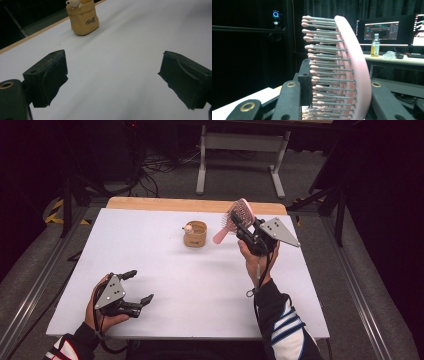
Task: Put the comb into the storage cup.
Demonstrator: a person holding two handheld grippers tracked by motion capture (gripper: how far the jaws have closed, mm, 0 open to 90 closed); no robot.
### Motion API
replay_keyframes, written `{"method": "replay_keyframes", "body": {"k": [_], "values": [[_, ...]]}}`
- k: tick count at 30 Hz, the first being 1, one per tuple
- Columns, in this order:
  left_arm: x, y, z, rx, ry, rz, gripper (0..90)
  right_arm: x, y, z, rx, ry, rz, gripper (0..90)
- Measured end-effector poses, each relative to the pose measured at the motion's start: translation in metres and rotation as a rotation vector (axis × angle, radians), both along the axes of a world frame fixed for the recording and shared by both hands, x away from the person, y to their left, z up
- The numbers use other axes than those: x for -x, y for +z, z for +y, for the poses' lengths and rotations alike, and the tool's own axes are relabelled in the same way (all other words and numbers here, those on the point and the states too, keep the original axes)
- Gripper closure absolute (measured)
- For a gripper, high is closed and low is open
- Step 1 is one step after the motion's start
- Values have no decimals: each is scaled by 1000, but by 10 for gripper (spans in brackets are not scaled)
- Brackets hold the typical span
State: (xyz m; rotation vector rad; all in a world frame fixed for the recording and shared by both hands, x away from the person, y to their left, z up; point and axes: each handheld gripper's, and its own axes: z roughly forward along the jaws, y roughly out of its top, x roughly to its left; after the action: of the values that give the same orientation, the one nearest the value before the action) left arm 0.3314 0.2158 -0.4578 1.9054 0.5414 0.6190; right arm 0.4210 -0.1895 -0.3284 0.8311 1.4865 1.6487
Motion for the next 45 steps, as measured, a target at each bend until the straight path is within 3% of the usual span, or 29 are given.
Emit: {"method": "replay_keyframes", "body": {"k": [4,13,25,45], "values": [[0,0,0,4,0,1,88,-7,2,5,10,-1,1,637],[0,2,3,17,6,-2,81,-21,10,19,-21,4,-2,637],[0,6,8,41,13,-16,83,-37,22,39,2,-12,-18,637],[0,7,9,44,-2,-11,83,-65,8,63,25,-49,34,637]]}}
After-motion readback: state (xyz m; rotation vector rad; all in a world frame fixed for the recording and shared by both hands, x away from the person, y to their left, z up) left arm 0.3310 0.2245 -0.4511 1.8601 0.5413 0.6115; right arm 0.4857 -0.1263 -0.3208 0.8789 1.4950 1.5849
